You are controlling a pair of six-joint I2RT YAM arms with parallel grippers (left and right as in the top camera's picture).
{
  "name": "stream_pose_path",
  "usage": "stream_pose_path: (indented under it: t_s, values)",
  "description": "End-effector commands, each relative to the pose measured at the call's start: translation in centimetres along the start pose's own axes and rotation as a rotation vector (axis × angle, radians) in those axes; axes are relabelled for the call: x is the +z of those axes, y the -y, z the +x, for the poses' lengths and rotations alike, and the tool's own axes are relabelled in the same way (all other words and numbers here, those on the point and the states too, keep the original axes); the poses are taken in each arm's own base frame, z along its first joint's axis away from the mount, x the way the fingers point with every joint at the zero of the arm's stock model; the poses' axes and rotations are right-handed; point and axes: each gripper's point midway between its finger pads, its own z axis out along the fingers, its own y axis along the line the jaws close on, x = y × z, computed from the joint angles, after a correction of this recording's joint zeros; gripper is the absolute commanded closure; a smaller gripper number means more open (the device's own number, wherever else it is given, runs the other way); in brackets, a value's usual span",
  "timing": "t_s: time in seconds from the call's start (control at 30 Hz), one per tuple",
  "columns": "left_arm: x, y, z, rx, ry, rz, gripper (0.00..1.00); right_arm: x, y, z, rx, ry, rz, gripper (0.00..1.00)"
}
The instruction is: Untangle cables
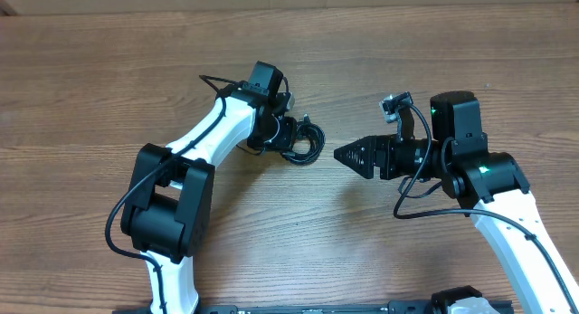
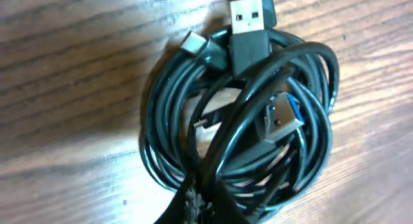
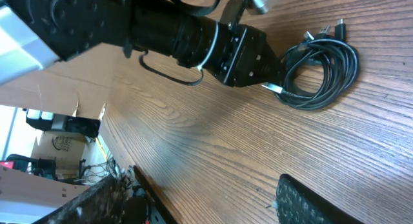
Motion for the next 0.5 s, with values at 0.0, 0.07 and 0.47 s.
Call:
stream_pose_path:
  t_s: [0.0, 0.07, 0.47]
  values:
    - [-4.2, 2.2, -2.3, 0.015, 0.043, 0.030, 0.96, -0.1, 0.9, -0.8, 0.056, 0.037, 0.077, 0.28]
    - [-6.1, 3.6, -2.8, 0.040, 0.053, 0.068, 0.96, -0.5, 3.0, -1.6, 0.180, 0.096, 0.193, 0.28]
    - [-17.0, 13.1, -4.1, 0.240, 0.191, 0.449, 0.96, 0.1, 5.6, -4.8, 0.407, 0.270, 0.298, 0.24]
